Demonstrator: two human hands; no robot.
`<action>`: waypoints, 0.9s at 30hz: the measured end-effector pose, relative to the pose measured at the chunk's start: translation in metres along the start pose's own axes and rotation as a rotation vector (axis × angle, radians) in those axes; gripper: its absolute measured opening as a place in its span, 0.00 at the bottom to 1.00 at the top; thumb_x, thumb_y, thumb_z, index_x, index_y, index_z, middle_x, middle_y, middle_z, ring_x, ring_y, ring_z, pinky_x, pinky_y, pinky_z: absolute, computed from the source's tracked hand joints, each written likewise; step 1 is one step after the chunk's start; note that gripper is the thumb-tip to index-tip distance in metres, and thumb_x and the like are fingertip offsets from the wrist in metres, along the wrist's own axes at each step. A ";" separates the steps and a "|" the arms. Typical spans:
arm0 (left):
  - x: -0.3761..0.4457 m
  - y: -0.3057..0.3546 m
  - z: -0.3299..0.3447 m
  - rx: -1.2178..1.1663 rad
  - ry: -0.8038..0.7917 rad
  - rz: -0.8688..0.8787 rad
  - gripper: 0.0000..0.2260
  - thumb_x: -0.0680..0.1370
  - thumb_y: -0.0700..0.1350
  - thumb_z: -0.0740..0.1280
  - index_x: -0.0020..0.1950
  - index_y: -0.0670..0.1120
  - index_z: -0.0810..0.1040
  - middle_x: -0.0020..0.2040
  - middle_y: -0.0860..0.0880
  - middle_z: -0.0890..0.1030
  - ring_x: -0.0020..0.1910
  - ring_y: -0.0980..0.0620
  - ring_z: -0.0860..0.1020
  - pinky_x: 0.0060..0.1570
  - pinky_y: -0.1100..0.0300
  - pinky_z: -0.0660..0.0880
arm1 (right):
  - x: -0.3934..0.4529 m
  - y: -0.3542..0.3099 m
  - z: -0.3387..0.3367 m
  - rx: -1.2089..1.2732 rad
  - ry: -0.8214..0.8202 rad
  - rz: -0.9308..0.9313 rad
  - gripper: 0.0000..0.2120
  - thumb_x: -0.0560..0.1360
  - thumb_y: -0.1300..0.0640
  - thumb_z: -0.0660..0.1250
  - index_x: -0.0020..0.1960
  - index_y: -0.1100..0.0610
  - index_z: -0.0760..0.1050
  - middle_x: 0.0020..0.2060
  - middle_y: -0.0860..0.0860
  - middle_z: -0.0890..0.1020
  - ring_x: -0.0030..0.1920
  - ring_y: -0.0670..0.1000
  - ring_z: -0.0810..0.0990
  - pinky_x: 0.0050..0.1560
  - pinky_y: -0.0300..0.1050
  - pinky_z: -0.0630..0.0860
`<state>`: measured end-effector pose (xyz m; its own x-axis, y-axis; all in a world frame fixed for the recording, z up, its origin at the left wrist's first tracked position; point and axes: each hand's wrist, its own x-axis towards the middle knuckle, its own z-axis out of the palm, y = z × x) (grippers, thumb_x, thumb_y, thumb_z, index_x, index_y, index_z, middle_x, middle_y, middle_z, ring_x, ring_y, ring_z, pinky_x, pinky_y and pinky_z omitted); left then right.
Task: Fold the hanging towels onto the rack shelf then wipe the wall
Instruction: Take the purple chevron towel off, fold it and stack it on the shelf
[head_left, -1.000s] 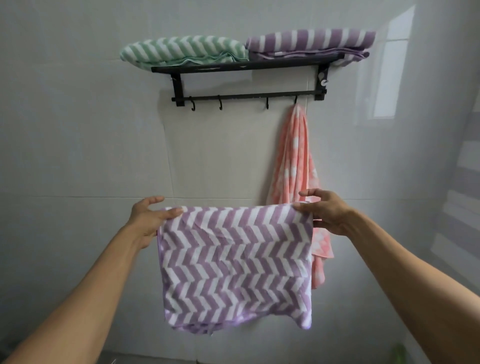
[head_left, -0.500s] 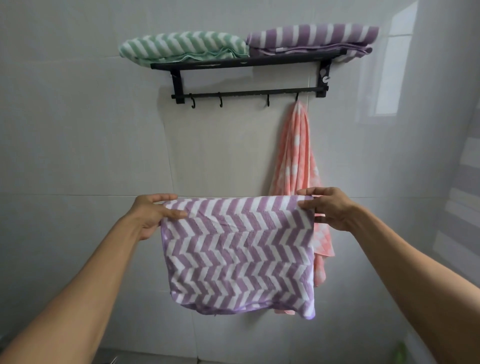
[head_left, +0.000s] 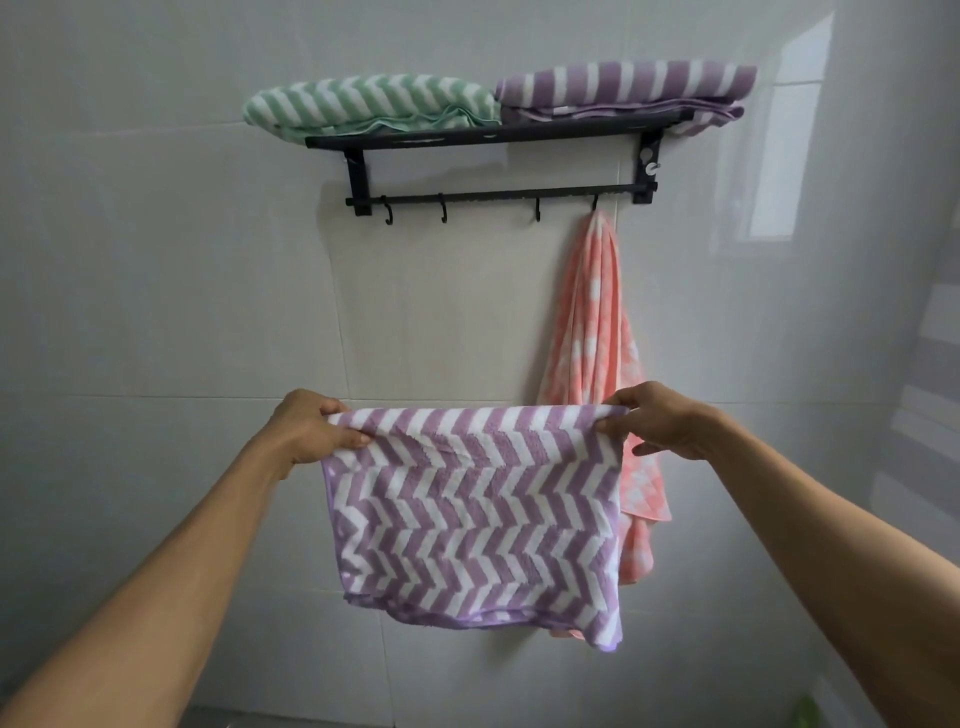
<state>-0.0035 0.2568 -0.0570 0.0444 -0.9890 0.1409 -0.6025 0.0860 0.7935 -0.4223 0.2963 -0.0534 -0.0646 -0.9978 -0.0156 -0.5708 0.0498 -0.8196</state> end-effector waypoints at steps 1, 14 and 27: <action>-0.002 0.004 -0.004 -0.068 -0.016 0.020 0.15 0.67 0.43 0.82 0.51 0.42 0.85 0.49 0.44 0.85 0.48 0.47 0.83 0.50 0.56 0.79 | 0.000 -0.002 -0.003 0.061 -0.005 -0.006 0.07 0.77 0.58 0.73 0.54 0.58 0.80 0.58 0.57 0.81 0.58 0.56 0.79 0.60 0.56 0.80; -0.025 -0.034 0.028 -0.737 -0.150 -0.312 0.23 0.70 0.50 0.79 0.58 0.37 0.82 0.52 0.37 0.85 0.49 0.40 0.85 0.50 0.43 0.81 | -0.029 0.053 0.044 0.729 -0.189 0.099 0.36 0.67 0.36 0.77 0.66 0.59 0.77 0.59 0.59 0.84 0.60 0.61 0.83 0.64 0.59 0.76; -0.034 -0.048 0.027 -0.720 -0.303 -0.275 0.31 0.61 0.46 0.83 0.61 0.35 0.81 0.56 0.34 0.83 0.50 0.37 0.83 0.52 0.39 0.81 | -0.042 0.058 0.060 0.822 -0.289 0.139 0.42 0.61 0.48 0.84 0.68 0.66 0.75 0.61 0.65 0.82 0.59 0.65 0.82 0.67 0.64 0.74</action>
<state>0.0027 0.2829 -0.1157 -0.1626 -0.9667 -0.1977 0.0608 -0.2098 0.9758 -0.4031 0.3385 -0.1344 0.1830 -0.9628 -0.1988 0.2040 0.2350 -0.9503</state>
